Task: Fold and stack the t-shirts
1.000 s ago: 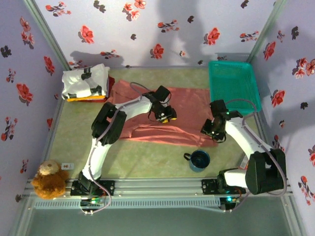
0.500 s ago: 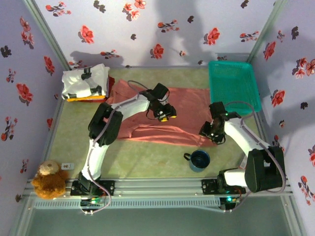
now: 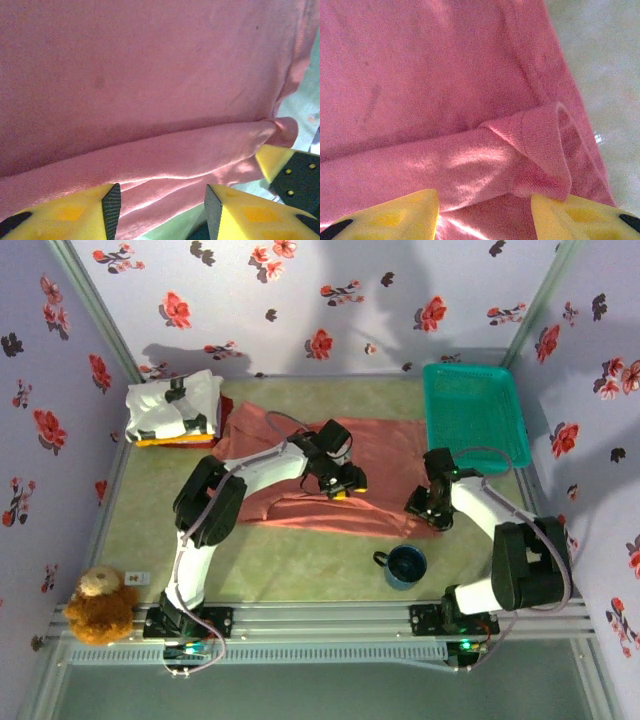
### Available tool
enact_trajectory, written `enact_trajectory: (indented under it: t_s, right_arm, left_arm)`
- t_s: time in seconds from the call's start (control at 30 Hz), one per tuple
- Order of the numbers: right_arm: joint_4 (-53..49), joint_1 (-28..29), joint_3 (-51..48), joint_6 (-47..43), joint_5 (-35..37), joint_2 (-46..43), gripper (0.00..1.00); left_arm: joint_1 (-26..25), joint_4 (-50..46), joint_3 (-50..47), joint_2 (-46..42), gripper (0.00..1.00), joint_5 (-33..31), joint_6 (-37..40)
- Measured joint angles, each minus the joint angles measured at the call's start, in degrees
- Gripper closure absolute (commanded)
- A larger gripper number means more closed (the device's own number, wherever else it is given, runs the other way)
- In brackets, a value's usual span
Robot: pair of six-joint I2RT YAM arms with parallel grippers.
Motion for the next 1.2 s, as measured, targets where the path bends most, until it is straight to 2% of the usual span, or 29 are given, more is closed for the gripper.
enact_trajectory:
  t_s: [0.47, 0.63, 1.2]
  right_arm:
    - [15.54, -2.29, -1.77, 0.87, 0.35, 0.42, 0.48]
    - [19.3, -2.29, -1.77, 0.81, 1.25, 0.39, 0.48]
    - [19.63, -2.29, -0.15, -0.55, 1.42, 0.0, 0.49]
  left_arm:
    - [-1.64, 2.38, -4.39, -4.5, 0.49, 0.5, -2.34]
    - [-2.73, 3.43, -5.05, -4.57, 0.54, 1.55, -3.19]
    - [-4.09, 4.26, -3.61, -0.04, 0.57, 6.27, -4.35]
